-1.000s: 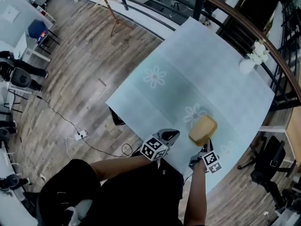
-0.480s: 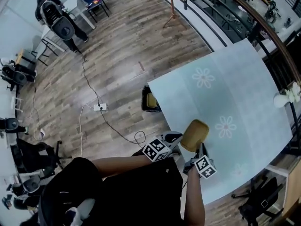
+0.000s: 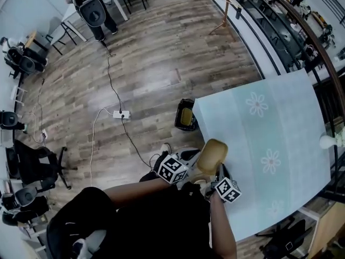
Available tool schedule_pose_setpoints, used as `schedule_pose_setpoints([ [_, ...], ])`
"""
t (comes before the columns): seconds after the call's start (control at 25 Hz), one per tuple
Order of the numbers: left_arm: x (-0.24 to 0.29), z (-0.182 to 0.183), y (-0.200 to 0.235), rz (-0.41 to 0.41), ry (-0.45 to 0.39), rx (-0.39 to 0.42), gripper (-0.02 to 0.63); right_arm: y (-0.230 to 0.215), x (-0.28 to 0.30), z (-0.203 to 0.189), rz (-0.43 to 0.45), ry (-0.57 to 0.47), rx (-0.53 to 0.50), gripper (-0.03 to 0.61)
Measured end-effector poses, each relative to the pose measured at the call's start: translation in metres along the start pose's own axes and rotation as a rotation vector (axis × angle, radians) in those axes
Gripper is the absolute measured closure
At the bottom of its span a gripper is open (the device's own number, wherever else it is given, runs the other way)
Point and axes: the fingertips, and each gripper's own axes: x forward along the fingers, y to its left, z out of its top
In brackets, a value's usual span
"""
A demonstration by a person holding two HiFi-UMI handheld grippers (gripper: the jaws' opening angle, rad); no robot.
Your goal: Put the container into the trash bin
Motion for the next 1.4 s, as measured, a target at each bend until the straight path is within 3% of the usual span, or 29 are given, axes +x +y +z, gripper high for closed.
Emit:
schedule_pose_setpoints([
  [0.16, -0.028, 0.012, 0.074, 0.023, -0.037, -0.032, 0.598, 0.048, 0.055, -0.016, -0.011, 0.019, -0.011, 0.534],
  [0.4, -0.069, 0.029, 0.177, 0.029, -0.014, -0.033, 0.598, 0.133, 0.151, -0.043, -0.029, 0.078, -0.011, 0.534],
  [0.68, -0.088, 0.026, 0.246, 0.071, -0.029, -0.085, 0.598, 0.17, 0.231, -0.063, -0.045, 0.146, -0.137, 0.534],
  [0.88, -0.089, 0.018, 0.281, 0.15, -0.032, -0.14, 0.598, 0.148, 0.286, -0.071, -0.09, 0.211, -0.266, 0.534],
  [1.4, -0.024, -0.023, 0.331, 0.227, 0.026, -0.202, 0.598, 0.047, 0.44, -0.092, -0.155, 0.246, -0.129, 0.534],
])
